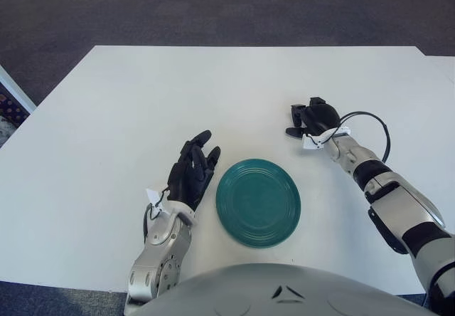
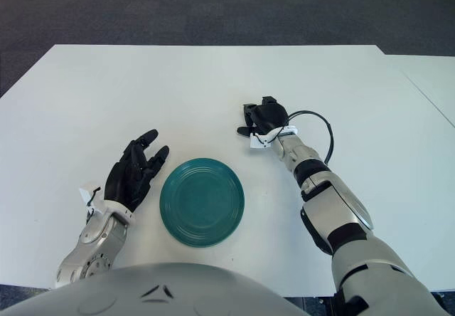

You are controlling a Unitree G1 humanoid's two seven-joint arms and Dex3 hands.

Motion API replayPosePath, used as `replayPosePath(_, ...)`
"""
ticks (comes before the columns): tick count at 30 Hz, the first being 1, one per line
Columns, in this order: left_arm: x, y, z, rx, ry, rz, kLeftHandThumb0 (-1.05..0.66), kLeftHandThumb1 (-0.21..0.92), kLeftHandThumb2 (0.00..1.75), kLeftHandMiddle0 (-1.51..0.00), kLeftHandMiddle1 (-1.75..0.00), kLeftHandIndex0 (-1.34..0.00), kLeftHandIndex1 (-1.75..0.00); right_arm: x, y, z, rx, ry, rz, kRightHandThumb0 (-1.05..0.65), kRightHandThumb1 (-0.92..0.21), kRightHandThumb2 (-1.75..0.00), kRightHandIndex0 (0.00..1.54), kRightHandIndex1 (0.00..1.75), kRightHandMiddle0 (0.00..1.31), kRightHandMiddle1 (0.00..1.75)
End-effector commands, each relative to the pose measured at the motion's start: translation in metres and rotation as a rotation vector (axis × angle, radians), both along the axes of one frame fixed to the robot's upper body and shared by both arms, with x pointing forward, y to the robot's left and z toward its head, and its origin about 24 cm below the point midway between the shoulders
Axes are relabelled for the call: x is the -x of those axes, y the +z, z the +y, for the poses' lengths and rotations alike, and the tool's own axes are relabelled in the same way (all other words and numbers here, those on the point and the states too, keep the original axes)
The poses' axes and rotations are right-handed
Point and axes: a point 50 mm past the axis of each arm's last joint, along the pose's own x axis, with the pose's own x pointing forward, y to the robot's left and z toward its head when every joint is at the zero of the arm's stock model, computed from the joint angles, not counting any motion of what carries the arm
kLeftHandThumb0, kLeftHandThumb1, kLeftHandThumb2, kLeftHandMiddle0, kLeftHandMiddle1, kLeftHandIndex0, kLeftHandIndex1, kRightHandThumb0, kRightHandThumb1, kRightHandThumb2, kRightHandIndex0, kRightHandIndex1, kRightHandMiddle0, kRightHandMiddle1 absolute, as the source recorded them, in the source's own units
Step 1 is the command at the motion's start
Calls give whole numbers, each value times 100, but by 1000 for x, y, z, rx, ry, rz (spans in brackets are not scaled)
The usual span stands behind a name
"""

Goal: Put the charger into the plate.

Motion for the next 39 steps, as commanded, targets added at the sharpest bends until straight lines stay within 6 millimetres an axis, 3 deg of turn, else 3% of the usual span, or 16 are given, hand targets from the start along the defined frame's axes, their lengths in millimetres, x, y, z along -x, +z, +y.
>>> replayPosePath(1, -2, 3, 1, -18, -12, -23, -96, 92, 85, -51, -1, -22, -83, 13, -15, -4, 4, 14, 38, -47, -92, -67, 89, 175, 78, 175)
replayPosePath(15, -3, 3, 3, -21, -7, -23, -97, 92, 84, -52, -1, -26, -84, 5, 4, 2, -26, 60, -58, -48, -92, -67, 89, 175, 78, 175)
replayPosePath(18, -4, 3, 3, -37, -12, -30, -96, 92, 85, -52, -1, -26, -84, 3, 14, 2, -47, 71, -97, -49, -92, -67, 89, 175, 79, 175)
replayPosePath(22, -4, 3, 3, -22, -4, -27, -96, 92, 85, -53, -1, -28, -85, 4, 42, 4, -40, 157, -185, -50, -92, -66, 90, 175, 80, 175)
replayPosePath(39, -5, 3, 2, -37, -25, -37, -97, 92, 84, -50, -1, -25, -85, 13, 85, 8, 14, 244, -233, -47, -92, -65, 90, 175, 76, 175)
